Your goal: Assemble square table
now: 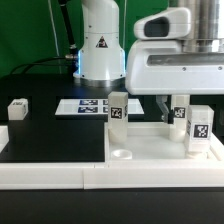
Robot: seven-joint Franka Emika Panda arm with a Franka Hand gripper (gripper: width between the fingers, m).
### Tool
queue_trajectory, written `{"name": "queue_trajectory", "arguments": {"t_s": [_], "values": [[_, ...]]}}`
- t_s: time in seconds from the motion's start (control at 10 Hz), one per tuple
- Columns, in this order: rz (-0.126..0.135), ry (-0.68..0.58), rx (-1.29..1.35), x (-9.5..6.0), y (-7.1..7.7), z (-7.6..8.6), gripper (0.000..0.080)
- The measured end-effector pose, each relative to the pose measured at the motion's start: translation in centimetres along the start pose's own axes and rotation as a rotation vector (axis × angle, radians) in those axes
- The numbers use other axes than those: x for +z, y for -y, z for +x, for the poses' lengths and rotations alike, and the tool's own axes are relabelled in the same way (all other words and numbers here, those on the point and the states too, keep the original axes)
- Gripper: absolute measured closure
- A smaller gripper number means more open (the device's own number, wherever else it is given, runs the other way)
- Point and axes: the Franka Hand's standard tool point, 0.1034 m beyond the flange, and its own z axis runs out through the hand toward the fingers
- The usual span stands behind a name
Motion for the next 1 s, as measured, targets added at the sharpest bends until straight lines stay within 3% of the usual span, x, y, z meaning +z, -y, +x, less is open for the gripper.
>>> {"name": "queue_trajectory", "arguments": {"t_s": [0.1, 0.3, 0.6, 0.7, 0.8, 0.9, 1.0], "values": [[-0.001, 0.0, -0.002, 0.01, -0.09, 0.02, 0.0253], [0.002, 0.001, 0.172, 0.04, 0.02, -0.02, 0.0509], [0.006, 0.005, 0.457, 0.09, 0.09, -0.06, 0.0509], [-0.001, 0.011, 0.698, 0.19, 0.13, -0.01, 0.0509], [0.018, 0.008, 0.785, 0.29, 0.13, 0.05, 0.0509], [0.069, 0.002, 1.02, 0.39, -0.24, -0.09, 0.0509], [0.089, 0.013, 1.195, 0.42, -0.18, -0.27, 0.0507]]}}
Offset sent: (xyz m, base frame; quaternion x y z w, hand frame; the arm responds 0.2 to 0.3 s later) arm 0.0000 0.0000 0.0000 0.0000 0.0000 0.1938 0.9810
